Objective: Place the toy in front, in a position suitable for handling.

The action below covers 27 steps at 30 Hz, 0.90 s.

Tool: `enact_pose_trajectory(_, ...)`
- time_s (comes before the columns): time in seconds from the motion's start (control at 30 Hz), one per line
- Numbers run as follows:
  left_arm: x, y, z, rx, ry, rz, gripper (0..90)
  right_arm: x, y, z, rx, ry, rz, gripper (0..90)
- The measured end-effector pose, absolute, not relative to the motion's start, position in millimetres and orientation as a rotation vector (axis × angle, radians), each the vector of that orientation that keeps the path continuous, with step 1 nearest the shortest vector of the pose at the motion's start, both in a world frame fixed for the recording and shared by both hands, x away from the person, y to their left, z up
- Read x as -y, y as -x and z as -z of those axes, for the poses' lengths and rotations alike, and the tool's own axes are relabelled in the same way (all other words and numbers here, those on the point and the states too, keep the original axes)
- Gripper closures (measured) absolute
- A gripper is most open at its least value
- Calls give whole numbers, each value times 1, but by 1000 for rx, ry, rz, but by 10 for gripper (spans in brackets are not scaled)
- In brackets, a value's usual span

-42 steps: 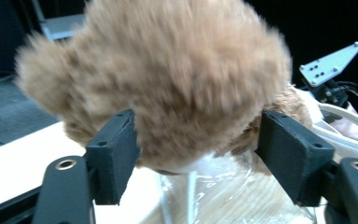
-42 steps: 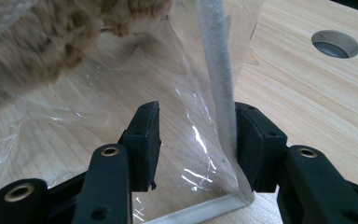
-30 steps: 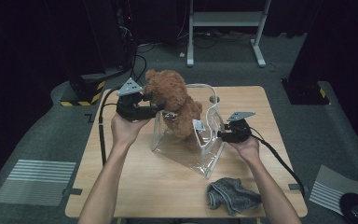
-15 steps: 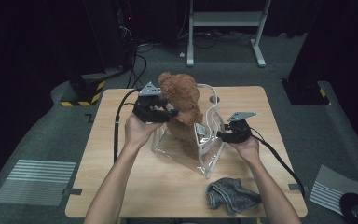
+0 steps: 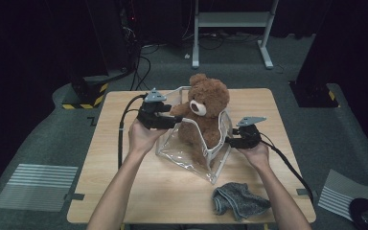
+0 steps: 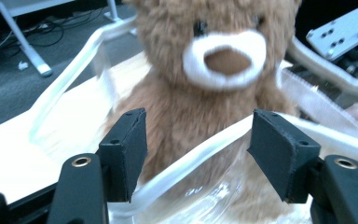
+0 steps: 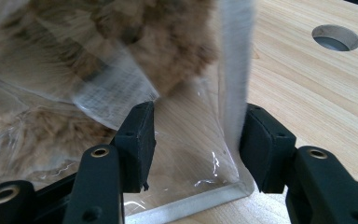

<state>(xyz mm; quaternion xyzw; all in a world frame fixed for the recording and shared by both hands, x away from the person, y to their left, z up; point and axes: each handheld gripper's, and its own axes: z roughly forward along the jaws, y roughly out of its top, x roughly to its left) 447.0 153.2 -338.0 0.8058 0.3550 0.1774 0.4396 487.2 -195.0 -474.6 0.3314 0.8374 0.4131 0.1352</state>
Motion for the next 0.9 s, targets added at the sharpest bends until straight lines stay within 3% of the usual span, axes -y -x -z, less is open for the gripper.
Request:
enact_pose_trajectory(0.47,-174,-407,348,-815,-1892,-540,344,196,-480,474,-2405,-990,-1190,446)
enact_pose_trajectory(0.9,-213,-394,397,-991,-1928,-500,320,221,-469,487,-2390,-1088,-1126,431)
